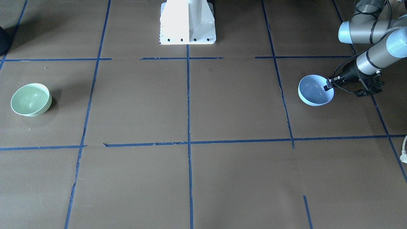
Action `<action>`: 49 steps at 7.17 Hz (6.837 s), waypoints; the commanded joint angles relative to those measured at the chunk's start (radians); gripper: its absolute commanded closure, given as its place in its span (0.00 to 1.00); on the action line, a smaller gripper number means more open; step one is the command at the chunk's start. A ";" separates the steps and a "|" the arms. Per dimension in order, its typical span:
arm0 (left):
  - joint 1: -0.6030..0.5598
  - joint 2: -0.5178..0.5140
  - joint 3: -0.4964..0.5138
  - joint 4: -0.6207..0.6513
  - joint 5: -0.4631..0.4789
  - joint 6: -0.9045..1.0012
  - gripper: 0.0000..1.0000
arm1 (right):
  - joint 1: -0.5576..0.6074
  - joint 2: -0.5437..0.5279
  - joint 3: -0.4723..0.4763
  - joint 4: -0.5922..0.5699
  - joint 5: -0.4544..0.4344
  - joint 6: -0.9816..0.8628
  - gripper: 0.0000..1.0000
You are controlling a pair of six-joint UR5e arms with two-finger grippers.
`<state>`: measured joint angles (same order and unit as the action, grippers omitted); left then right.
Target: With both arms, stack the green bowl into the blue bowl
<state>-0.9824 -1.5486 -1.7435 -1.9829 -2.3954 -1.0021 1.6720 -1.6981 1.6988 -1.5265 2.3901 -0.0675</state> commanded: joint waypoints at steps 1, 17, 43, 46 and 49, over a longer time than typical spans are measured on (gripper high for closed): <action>0.007 -0.248 -0.111 0.381 -0.004 -0.071 1.00 | 0.000 -0.012 -0.010 0.051 0.004 0.011 0.00; 0.433 -0.682 0.225 0.009 0.262 -0.630 0.00 | 0.000 -0.015 -0.014 0.051 0.046 0.043 0.00; 0.176 -0.311 -0.220 0.334 0.297 -0.320 0.00 | -0.617 0.010 -0.064 1.061 -0.011 1.258 1.00; 0.166 -0.277 -0.225 0.337 0.297 -0.276 0.00 | -0.713 0.271 -0.050 1.033 -0.029 1.546 1.00; 0.085 -0.188 -0.217 0.338 0.294 -0.068 0.00 | -0.898 0.448 0.003 0.820 -0.176 1.640 1.00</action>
<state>-0.8657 -1.7721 -1.9637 -1.6442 -2.1009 -1.1513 0.8689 -1.3176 1.6631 -0.5953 2.2961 1.5367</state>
